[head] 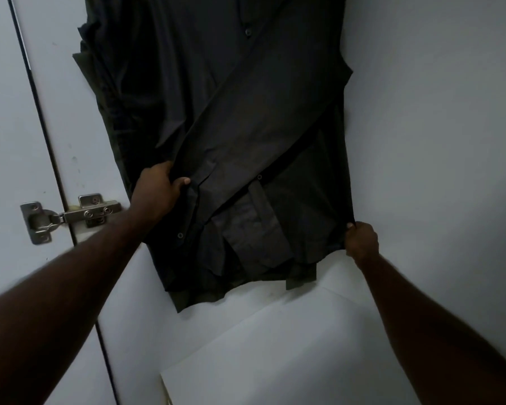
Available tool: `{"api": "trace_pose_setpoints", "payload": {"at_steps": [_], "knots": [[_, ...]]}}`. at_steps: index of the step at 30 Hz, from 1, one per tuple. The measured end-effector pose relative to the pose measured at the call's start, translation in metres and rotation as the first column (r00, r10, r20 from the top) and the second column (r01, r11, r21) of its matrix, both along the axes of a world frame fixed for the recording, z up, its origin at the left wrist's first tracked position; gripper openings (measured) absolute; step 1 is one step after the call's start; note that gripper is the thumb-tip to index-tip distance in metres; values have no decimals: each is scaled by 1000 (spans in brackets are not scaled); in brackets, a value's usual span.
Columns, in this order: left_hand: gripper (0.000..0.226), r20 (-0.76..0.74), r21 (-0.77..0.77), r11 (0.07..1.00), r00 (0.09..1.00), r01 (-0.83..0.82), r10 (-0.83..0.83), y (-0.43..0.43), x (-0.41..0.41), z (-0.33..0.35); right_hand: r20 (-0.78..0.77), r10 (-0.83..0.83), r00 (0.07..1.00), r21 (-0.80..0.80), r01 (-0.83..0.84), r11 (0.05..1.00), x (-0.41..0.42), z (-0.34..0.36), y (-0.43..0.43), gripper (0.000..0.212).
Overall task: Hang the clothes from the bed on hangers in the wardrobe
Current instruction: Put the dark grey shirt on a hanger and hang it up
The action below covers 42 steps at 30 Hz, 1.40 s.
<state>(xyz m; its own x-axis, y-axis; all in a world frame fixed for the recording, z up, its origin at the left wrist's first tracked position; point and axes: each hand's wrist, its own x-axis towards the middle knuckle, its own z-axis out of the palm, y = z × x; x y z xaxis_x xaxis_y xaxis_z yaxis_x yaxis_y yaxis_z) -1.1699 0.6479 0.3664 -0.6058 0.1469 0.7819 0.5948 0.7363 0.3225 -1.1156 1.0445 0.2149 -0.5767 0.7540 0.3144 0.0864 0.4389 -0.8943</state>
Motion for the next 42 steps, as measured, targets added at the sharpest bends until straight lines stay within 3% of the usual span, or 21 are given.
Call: {"api": "trace_pose_setpoints", "payload": {"at_steps": [6,8,11,13,17,20,21,23,25,26,28,30,33,39,42], "knots": [[33,55,36,999,998,15,-17,-4,2,-2,159,77,984,-151,-52,987,-5,-19,18,26],[38,101,50,999,995,20,-25,-5,2,-4,23,-62,998,-85,64,994,6,-3,-7,24],[41,187,83,996,981,41,-56,-6,5,-11,-411,-145,900,18,167,986,17,35,-54,25],[38,244,146,987,964,70,-105,-8,6,-20,-565,-7,825,204,148,968,17,58,-84,24],[22,327,385,891,867,240,-375,-10,18,-37,-517,365,774,520,-54,852,13,92,-155,22],[25,396,482,791,711,377,-581,-9,27,-41,-497,432,753,620,-41,784,7,100,-195,36],[29,435,423,821,708,385,-556,-11,28,-43,-473,414,777,620,-40,783,3,100,-202,40],[38,422,177,945,846,275,-326,-12,28,-48,-374,349,859,615,-52,787,-5,93,-207,45],[50,184,-13,999,982,41,-38,-15,25,-58,-288,309,906,614,-73,786,-12,83,-211,48],[56,-7,-70,997,1000,-27,27,-14,26,-62,-283,318,905,610,-86,788,-14,80,-213,48],[67,-350,-240,967,937,-84,-6,-4,26,-63,-300,360,883,591,-124,797,-17,78,-217,50],[79,-496,-438,883,864,-166,-84,11,16,-61,-285,382,879,593,-151,791,-23,81,-221,54],[90,-510,-590,749,858,-302,-56,22,-4,-58,-237,368,899,624,-149,767,-37,80,-226,59],[111,-518,-653,611,853,-447,71,14,-38,-70,-73,261,962,601,-167,781,-87,41,-225,71],[113,-565,-652,568,821,-502,77,14,-47,-75,-98,224,970,550,-135,824,-108,20,-229,76]]}}
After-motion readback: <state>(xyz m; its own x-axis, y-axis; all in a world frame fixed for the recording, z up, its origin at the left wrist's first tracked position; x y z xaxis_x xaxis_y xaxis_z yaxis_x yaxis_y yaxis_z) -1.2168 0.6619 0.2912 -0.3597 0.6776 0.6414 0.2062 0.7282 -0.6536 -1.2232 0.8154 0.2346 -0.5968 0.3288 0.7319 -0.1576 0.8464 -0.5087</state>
